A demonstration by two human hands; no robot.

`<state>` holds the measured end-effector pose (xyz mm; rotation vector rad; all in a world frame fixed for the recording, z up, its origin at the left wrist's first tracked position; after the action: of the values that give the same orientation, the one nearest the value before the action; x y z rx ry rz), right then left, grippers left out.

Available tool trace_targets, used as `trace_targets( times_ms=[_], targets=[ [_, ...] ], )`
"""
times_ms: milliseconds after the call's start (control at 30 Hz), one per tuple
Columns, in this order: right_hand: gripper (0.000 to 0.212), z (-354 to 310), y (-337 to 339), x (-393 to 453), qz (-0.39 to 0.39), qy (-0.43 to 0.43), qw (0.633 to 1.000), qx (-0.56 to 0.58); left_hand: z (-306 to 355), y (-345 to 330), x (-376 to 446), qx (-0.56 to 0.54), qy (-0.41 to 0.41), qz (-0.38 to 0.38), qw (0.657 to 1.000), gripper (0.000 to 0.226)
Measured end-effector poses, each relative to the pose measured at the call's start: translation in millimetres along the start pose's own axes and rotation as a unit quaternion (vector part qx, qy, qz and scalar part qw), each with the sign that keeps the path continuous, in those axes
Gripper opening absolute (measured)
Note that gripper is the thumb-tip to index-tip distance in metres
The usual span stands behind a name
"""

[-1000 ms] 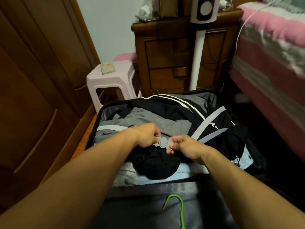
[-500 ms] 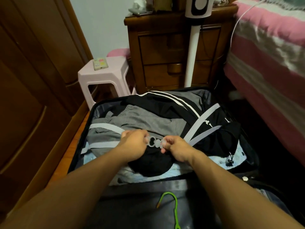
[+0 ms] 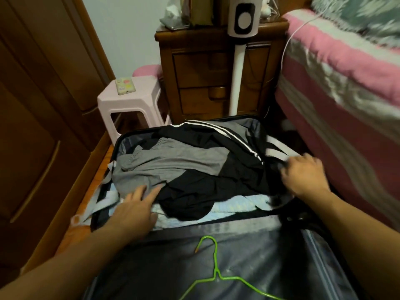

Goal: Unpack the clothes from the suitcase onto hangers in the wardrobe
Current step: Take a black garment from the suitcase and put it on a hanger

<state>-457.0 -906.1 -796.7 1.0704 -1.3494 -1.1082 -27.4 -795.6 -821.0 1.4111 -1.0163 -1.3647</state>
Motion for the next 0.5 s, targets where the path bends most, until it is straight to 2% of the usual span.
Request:
trace_targets(
  times_ms=[67, 133, 167, 267, 400, 467, 500],
  targets=[
    [0.047, 50, -30, -20, -0.071, -0.04, 0.996, -0.026, 10, -1, 16, -0.05, 0.017, 0.009, 0.999, 0.091],
    [0.035, 67, -38, -31, -0.091, -0.076, 0.993, 0.013, 12, 0, 37, -0.088, 0.043, 0.014, 0.995, 0.093],
    [0.034, 63, -33, -29, -0.093, -0.076, 0.992, 0.025, 12, 1, 47, -0.088, 0.053, 0.01, 0.995, 0.085],
    [0.051, 30, -7, -23, -0.12, -0.076, 0.986, 0.093, 16, 16, 57, -0.08, 0.047, 0.058, 0.994, 0.03],
    [0.058, -36, 30, -17, -0.18, -0.02, 0.979, 0.092, 21, 77, 24, -0.196, 0.047, 0.16, 0.966, 0.014],
    [0.064, -78, 56, -20, -0.24, 0.04, 0.968, 0.067, 16, 112, -3, -0.309, 0.03, 0.161, 0.937, 0.011],
    [0.067, -97, 73, -19, -0.244, 0.062, 0.966, 0.067, 13, 125, -20, -0.379, 0.016, 0.125, 0.917, 0.01]
  ],
)
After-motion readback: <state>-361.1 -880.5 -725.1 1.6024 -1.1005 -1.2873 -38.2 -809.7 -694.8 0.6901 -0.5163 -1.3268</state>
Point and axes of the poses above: each hand's wrist, its own x-axis towards the middle knuckle, its own y-axis out of the back of the hand, z = x × y, the point moved 7 cm from there along x, towards the middle knuckle, and after that the axes turned 3 degrees about z, right-handed, at the moved point
